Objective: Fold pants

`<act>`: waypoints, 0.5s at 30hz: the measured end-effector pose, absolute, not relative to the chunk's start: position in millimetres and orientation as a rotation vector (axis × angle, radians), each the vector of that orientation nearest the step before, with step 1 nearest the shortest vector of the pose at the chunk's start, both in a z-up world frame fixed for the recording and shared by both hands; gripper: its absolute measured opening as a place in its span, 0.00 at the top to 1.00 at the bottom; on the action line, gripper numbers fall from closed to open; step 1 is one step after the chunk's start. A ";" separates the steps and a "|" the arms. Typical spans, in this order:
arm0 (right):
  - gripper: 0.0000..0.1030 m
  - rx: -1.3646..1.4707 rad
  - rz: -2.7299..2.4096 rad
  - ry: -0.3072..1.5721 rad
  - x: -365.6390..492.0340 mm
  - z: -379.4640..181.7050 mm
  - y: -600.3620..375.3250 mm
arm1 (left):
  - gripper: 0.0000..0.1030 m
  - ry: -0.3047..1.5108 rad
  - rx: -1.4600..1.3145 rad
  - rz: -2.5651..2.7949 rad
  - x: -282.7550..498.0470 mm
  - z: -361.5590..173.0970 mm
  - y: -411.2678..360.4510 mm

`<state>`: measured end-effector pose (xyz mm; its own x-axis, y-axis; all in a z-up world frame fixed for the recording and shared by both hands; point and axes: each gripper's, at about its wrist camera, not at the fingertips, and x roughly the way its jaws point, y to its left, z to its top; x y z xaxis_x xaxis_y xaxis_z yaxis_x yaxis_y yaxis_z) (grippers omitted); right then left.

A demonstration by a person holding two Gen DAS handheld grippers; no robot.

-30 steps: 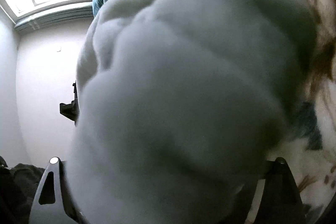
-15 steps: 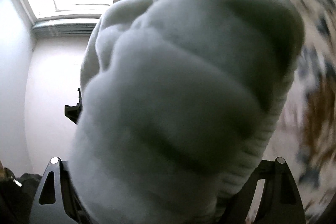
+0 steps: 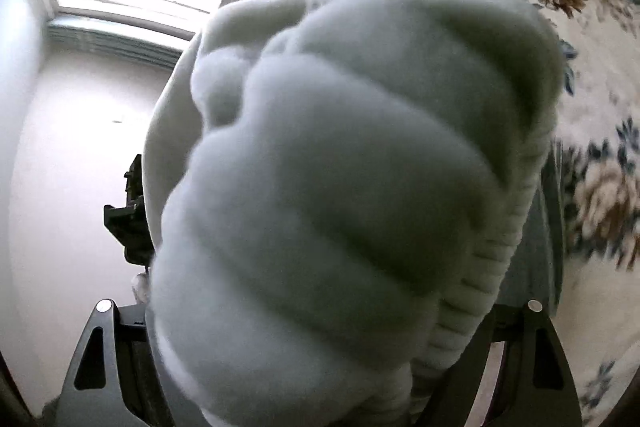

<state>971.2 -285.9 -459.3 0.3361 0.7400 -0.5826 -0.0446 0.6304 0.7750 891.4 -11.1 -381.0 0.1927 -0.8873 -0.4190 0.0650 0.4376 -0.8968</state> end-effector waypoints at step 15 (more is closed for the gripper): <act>0.17 0.476 0.322 1.291 1007.8 -503.8 -322.1 | 0.01 1.327 -0.636 -0.511 921.0 -462.1 -4.5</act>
